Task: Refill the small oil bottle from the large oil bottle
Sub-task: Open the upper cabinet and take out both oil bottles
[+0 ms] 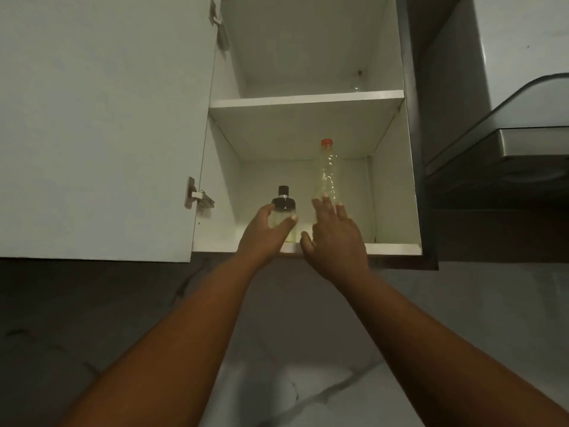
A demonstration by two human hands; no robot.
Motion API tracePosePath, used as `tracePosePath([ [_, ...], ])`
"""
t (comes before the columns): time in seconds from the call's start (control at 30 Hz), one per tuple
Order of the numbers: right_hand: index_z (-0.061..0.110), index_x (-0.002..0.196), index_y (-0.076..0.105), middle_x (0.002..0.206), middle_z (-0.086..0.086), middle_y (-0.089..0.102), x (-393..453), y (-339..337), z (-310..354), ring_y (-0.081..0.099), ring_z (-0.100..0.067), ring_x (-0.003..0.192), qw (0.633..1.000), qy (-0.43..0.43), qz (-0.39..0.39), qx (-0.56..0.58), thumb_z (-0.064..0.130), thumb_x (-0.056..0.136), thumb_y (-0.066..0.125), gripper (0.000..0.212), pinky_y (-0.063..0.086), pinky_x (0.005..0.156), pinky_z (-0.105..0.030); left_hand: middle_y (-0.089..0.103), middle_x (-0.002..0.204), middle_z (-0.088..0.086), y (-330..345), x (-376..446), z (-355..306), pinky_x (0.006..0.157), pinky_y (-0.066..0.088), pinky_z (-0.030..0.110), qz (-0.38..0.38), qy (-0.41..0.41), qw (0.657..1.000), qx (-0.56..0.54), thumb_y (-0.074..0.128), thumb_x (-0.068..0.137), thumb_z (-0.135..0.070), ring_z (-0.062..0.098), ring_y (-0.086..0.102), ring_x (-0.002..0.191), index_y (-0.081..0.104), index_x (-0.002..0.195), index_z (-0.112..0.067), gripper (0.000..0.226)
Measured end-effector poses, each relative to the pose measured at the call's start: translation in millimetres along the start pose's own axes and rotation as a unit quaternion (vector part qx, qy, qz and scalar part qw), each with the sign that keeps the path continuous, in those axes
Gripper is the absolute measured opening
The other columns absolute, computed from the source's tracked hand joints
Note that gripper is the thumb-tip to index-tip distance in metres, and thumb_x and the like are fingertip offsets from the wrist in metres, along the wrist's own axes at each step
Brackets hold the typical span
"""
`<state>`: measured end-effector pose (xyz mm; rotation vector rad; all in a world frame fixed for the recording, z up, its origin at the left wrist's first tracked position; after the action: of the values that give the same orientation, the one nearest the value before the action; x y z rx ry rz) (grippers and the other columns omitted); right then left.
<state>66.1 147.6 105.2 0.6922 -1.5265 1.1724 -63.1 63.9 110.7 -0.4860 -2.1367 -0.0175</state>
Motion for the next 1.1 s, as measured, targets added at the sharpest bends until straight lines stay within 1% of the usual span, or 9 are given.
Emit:
tracePosePath([
  [0.1,0.016,0.15,0.011,0.16,-0.011,0.008,26.5,15.6,-20.9,0.013,-0.035,0.146,0.998,0.064,0.009,-0.007,0.04,0.088,0.052,0.078,0.025,0.114,-0.049,0.042,0.151,0.006,7.6,31.0,3.4,0.095,0.033,0.027,0.018,0.04,0.995,0.086,0.07,0.089,-0.037,0.027,0.043,0.136,0.035,0.149,-0.017,0.073],
  [0.2,0.019,0.15,0.006,0.161,-0.011,0.001,48.4,29.6,-34.2,0.011,-0.038,0.145,0.993,0.109,0.008,0.032,0.039,0.084,0.059,0.087,0.027,0.111,-0.051,0.027,0.158,0.014,12.7,57.4,12.5,0.109,0.032,0.036,0.033,0.054,0.989,0.136,0.073,0.087,-0.033,0.031,0.034,0.142,0.016,0.156,-0.012,0.091],
  [0.37,0.023,0.149,-0.01,0.158,-0.016,-0.01,68.7,54.6,-59.6,0.026,-0.047,0.137,0.959,0.261,0.063,0.097,0.041,0.073,0.076,0.116,0.036,0.107,-0.05,0.034,0.148,0.018,29.1,87.8,43.0,0.1,0.041,0.042,0.062,-0.076,0.992,0.076,0.083,0.077,-0.032,0.035,0.045,0.128,0.003,0.154,-0.013,0.112],
  [0.53,0.011,0.147,0.007,0.147,-0.021,0.03,78.8,68.6,-71.6,0.042,-0.038,0.127,0.907,0.358,0.12,0.186,0.03,0.07,0.081,0.109,0.039,0.084,-0.037,0.043,0.123,0.011,46.7,105.4,54.7,0.06,0.039,0.029,0.136,-0.149,0.979,-0.04,0.085,0.076,-0.021,0.024,0.045,0.101,0.019,0.149,-0.008,0.1],
  [0.67,0.007,0.145,0.013,0.144,-0.02,0.034,81.0,78.9,-79.2,0.042,-0.038,0.126,0.886,0.382,0.129,0.229,0.019,0.073,0.08,0.099,0.036,0.077,-0.035,0.046,0.114,0.008,52.3,112.1,60.7,0.07,0.04,0.034,0.152,-0.15,0.976,-0.043,0.086,0.073,-0.021,0.024,0.049,0.096,0.034,0.141,-0.011,0.086],
  [0.77,0.006,0.145,0.015,0.142,-0.019,0.037,79.8,77.2,-79.2,0.045,-0.036,0.124,0.881,0.371,0.118,0.269,0.019,0.076,0.079,0.095,0.037,0.072,-0.029,0.05,0.099,0.004,50.9,111.7,60.4,0.059,0.039,0.03,0.143,-0.141,0.978,-0.058,0.087,0.07,-0.021,0.017,0.05,0.078,0.04,0.132,-0.014,0.078],
  [0.87,0.006,0.14,0.023,0.117,-0.013,0.053,72.5,72.9,-72.0,0.063,-0.028,0.087,0.847,0.361,0.113,0.373,0.016,0.075,0.076,0.085,0.047,0.045,-0.019,0.054,0.091,0.0,47.5,105.7,57.5,0.054,0.038,0.027,0.123,-0.122,0.982,-0.069,0.088,0.068,-0.022,0.014,0.053,0.076,0.047,0.121,-0.016,0.067],
  [0.97,0.008,0.126,0.033,0.103,-0.019,0.063,62.9,61.0,-56.5,0.071,-0.027,0.068,0.818,0.339,0.111,0.451,0.024,0.047,0.083,0.094,0.055,0.05,-0.032,0.058,0.088,-0.002,41.4,98.5,50.3,0.053,0.039,0.024,0.103,-0.081,0.988,-0.077,0.086,0.07,-0.023,0.011,0.056,0.074,0.053,0.111,-0.019,0.053],
  [1.1,0.003,0.127,0.037,0.112,-0.029,0.062,51.7,38.0,-43.2,0.07,-0.039,0.084,0.773,0.319,0.094,0.54,0.033,0.022,0.076,0.116,0.058,0.072,-0.051,0.061,0.09,-0.003,23.8,85.4,30.1,0.06,0.043,0.026,0.074,-0.041,0.991,-0.106,0.084,0.075,-0.026,0.012,0.058,0.08,0.058,0.096,-0.024,0.034],
])
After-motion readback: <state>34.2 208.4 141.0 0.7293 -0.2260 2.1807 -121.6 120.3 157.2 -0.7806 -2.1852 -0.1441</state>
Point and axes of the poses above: each hand's wrist, its own x-axis towards the middle knuckle, its own y-axis out of the palm, z = x × y, the point moved 6 cm from there along x, towards the middle knuckle
